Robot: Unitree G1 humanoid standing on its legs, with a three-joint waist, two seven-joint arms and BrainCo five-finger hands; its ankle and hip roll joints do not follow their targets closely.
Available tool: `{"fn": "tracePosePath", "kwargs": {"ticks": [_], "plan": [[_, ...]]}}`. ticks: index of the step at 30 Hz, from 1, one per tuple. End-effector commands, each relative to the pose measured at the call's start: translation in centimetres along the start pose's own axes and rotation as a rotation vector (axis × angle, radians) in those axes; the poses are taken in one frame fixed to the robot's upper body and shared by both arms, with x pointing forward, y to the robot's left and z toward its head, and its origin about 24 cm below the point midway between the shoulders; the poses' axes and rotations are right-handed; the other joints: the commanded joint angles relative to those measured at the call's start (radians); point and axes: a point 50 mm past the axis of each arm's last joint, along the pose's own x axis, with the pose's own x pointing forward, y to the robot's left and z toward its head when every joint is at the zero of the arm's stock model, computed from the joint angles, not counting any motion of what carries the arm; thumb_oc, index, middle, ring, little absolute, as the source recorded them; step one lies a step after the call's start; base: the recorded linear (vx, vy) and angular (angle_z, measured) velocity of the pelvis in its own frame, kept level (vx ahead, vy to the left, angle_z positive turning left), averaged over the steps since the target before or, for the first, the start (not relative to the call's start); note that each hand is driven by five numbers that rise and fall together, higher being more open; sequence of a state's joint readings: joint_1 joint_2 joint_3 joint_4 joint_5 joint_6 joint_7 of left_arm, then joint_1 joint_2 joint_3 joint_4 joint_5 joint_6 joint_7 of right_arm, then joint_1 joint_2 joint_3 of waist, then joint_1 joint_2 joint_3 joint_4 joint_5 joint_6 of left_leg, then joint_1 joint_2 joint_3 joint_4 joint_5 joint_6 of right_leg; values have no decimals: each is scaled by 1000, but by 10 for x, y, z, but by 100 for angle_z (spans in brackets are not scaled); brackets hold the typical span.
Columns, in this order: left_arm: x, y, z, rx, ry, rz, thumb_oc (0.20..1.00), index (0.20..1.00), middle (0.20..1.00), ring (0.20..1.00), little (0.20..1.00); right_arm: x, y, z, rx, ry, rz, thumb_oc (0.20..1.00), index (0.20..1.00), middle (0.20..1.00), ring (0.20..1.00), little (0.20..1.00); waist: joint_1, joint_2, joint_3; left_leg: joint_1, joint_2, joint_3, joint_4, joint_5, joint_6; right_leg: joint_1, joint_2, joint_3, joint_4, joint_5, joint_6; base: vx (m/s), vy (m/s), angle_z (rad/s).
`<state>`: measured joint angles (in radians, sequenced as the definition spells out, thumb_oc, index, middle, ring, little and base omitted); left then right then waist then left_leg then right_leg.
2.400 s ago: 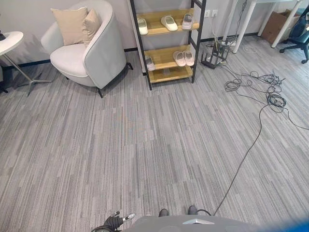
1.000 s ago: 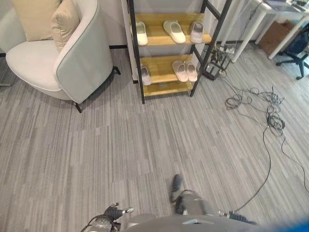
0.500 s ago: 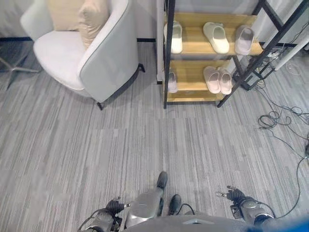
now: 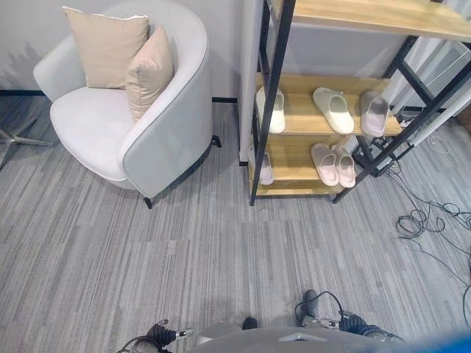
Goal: Arrange the slippers neatly on the shoe rack.
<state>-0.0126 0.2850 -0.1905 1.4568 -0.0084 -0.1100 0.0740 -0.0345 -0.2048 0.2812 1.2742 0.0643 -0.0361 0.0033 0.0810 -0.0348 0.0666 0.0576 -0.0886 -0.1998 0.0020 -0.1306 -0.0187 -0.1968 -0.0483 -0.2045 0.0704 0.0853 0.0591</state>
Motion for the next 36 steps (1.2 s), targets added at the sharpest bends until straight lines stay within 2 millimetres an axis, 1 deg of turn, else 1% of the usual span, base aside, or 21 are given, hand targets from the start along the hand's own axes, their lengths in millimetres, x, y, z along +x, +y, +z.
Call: {"fn": "tracePosePath", "kwargs": {"ticks": [1,3,4,5,7,8,9,10,11,12,13,18,22,23,25,26,29,30,32,34,36], "plan": [[3,11,52,16,-178,41,1000,1000,1000,1000,1000,-1,-36,22,4,-88,-106,1000,1000,1000,1000,1000,43,-62,70,-94,278,-61,71,123,-72,97,-46,-5,-21,-92,35,195,-397,109],[2,10,74,31,-244,46,1000,1000,1000,1000,1000,-1,-43,34,9,-130,-130,1000,1000,1000,1000,1000,38,-75,94,-173,297,-1,178,171,-59,121,-37,-25,-32,-108,9,133,-293,151],[0,8,86,48,-287,44,1000,1000,1000,1000,1000,-2,-46,41,0,-150,-142,1000,1000,1000,1000,1000,37,-86,110,-224,295,68,260,166,-44,146,-35,-36,-49,-114,-2,126,-243,78],[0,8,86,48,-287,44,1000,1000,1000,1000,1000,-2,-46,41,0,-150,-142,1000,1000,1000,1000,1000,36,-85,110,-228,294,67,265,164,-43,145,-34,-37,-48,-114,-2,202,-213,28],[-1,4,93,24,-313,47,1000,1000,1000,1000,1000,-2,-48,49,-10,-182,-162,1000,1000,1000,1000,1000,69,-89,122,-279,151,31,235,65,-21,175,-36,-29,-62,-126,4,234,-81,2],[-1,3,91,21,-308,45,1000,1000,1000,1000,1000,-2,-48,51,-8,-187,-160,1000,1000,1000,1000,1000,79,-85,120,-297,103,21,200,75,-17,185,-29,-32,-65,-132,7,220,-10,-39],[-1,2,89,19,-303,45,1000,1000,1000,1000,1000,-2,-47,53,-15,-194,-161,1000,1000,1000,1000,1000,85,-77,113,-321,68,23,156,105,-15,190,-17,-36,-66,-138,8,148,8,-60],[-1,2,89,19,-303,45,1000,1000,1000,1000,1000,-2,-47,53,-15,-194,-161,1000,1000,1000,1000,1000,85,-78,114,-318,67,24,153,106,-15,191,-19,-35,-66,-139,9,201,45,-47],[0,2,83,15,-280,48,1000,1000,1000,1000,1000,-2,-45,55,-36,-197,-167,1000,1000,1000,1000,1000,113,-68,102,-358,26,34,108,153,-16,210,3,-21,-64,-155,14,139,35,-31],[0,2,83,15,-280,48,1000,1000,1000,1000,1000,-2,-45,55,-36,-197,-167,1000,1000,1000,1000,1000,114,-68,102,-358,26,35,108,153,-16,210,3,-20,-64,-155,14,287,105,-24],[2,3,66,0,-224,58,1000,1000,1000,1000,1000,-1,-39,54,-70,-193,-156,1000,1000,1000,1000,1000,133,-64,92,-325,11,-21,68,165,-4,210,14,2,-39,-166,12,241,108,-57],[3,11,42,-43,-144,81,1000,1000,1000,1000,1000,0,-29,38,-62,-149,-119,1000,1000,1000,1000,1000,122,-70,64,-243,6,-58,50,152,19,235,-8,13,-3,-175,17,233,136,-76],[2,20,49,-59,-170,113,1000,1000,1000,1000,1000,1,-23,34,-62,-129,-104,1000,1000,1000,1000,1000,138,-79,55,-220,2,-57,52,129,37,231,-24,13,44,-169,37,110,130,14],[2,24,59,-69,-200,127,1000,1000,1000,1000,1000,2,-20,40,-71,-138,-91,1000,1000,1000,1000,1000,140,-72,66,-224,9,-46,62,126,51,166,-56,7,170,-101,77,4,128,18],[1,27,69,-69,-236,134,1000,1000,1000,1000,1000,2,-20,43,-76,-143,-86,1000,1000,1000,1000,1000,129,-52,76,-218,19,-58,75,122,63,119,-72,15,272,-62,99,26,70,-9],[1,25,73,-36,-255,135,1000,1000,1000,1000,1000,2,-19,43,-79,-143,-88,1000,1000,1000,1000,1000,123,-33,83,-208,37,-67,80,107,62,119,-127,-4,261,-58,90,46,-17,-7],[1,22,69,-10,-243,130,1000,1000,1000,1000,1000,2,-19,40,-79,-133,-90,1000,1000,1000,1000,1000,131,-30,82,-205,65,-69,64,97,45,143,-173,-8,172,-54,81,22,-154,-5],[1,22,69,-10,-243,130,1000,1000,1000,1000,1000,2,-19,39,-79,-132,-90,1000,1000,1000,1000,1000,131,-29,82,-203,66,-69,63,97,45,145,-172,-8,170,-53,80,71,-252,3],[1,21,65,20,-233,135,1000,1000,1000,1000,1000,1,-20,37,-86,-132,-90,1000,1000,1000,1000,1000,120,-47,78,-195,70,-88,55,94,28,136,-129,68,64,-86,81,95,-251,0],[2,19,60,14,-217,135,1000,1000,1000,1000,1000,1,-20,40,-104,-143,-90,1000,1000,1000,1000,1000,125,-56,77,-193,81,-98,47,102,10,153,-101,63,44,-115,72,31,-268,27],[1,13,68,1,-238,117,1000,1000,1000,1000,1000,1,-23,45,-112,-170,-97,1000,1000,1000,1000,1000,126,-52,83,-205,104,-143,1,156,-19,164,-59,21,18,-165,40,-34,-292,53]]}}
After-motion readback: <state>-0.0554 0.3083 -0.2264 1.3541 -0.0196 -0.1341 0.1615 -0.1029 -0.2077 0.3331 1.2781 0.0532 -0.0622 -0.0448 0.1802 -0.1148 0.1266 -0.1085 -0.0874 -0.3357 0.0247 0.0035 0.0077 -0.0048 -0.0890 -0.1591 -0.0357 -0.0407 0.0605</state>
